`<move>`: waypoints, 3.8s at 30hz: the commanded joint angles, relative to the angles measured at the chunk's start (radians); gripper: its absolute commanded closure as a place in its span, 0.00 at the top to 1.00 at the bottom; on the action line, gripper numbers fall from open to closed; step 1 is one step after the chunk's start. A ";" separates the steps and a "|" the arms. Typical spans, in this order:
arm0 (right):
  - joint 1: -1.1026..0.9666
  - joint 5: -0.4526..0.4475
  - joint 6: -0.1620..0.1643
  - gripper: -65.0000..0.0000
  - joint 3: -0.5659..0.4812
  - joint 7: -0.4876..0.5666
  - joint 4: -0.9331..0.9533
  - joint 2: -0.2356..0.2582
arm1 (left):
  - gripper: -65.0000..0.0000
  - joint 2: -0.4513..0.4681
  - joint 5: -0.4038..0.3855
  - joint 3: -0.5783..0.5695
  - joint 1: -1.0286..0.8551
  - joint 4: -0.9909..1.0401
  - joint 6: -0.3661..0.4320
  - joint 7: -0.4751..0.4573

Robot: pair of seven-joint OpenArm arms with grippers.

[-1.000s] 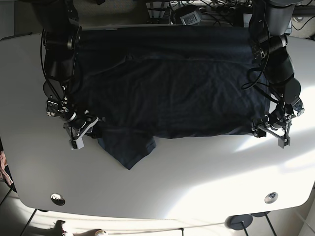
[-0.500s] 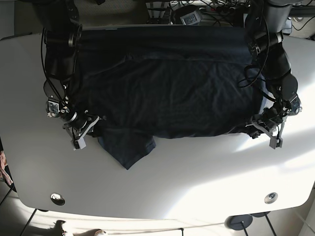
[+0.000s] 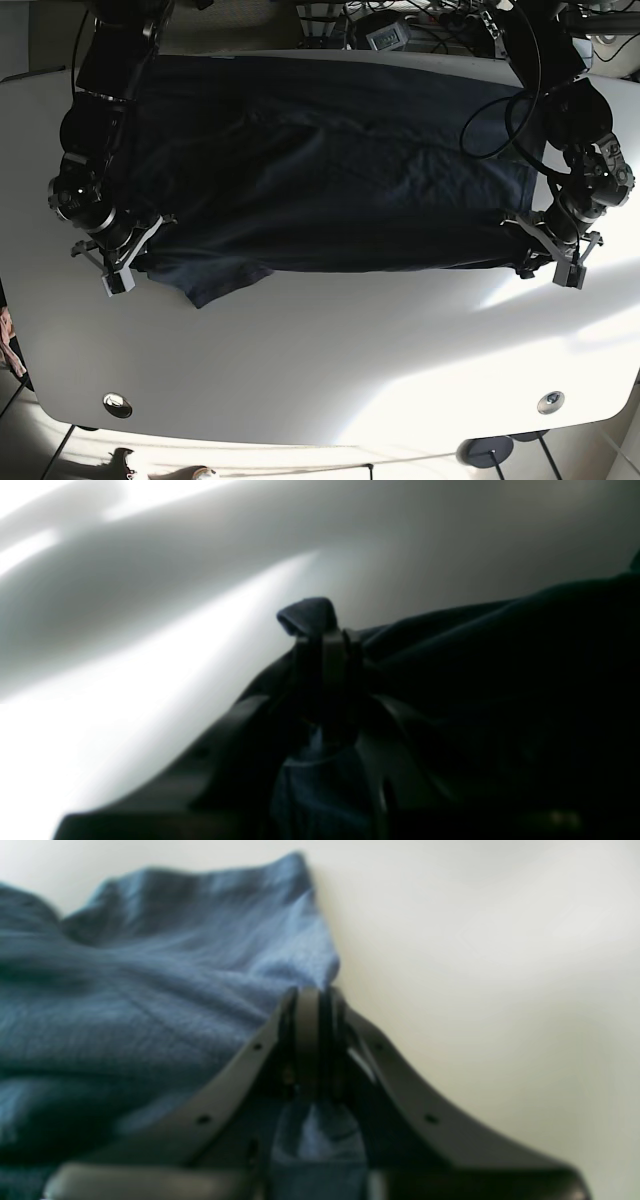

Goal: Fold the T-shirt properly
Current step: 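Fold the hem with both grippers over toward the collar edge, then release and regrasp the folded strip's edge with both grippers, then pull the folded strip toward the table center with both grippers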

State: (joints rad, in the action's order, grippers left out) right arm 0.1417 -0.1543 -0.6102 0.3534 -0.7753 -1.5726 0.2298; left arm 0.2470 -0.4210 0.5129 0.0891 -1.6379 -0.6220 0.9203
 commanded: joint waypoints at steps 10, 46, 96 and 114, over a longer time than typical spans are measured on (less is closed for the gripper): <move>-0.299 -0.135 -0.003 0.03 0.125 -0.161 -0.389 -0.013 | 0.00 0.018 -0.049 0.105 -0.144 -0.111 -0.008 -0.022; -0.425 -0.433 -0.001 0.67 0.131 -0.299 -0.208 -0.074 | 0.00 0.045 -0.043 0.160 -0.372 -0.130 -0.011 -0.022; -0.594 -0.402 0.003 0.75 -0.011 -0.278 -0.438 -0.096 | 0.48 0.027 0.150 0.243 -0.369 -0.206 -0.076 0.101; -0.402 -0.093 0.002 0.08 -0.072 -0.008 -0.025 -0.053 | 0.17 -0.050 0.356 0.198 -0.300 0.090 -0.076 -0.100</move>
State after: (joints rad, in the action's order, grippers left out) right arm -0.2497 -0.3313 -0.6514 0.2737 -0.7391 -1.5970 0.1635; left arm 0.1890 -0.0944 0.7120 -0.2085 -1.5436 -0.7059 0.7956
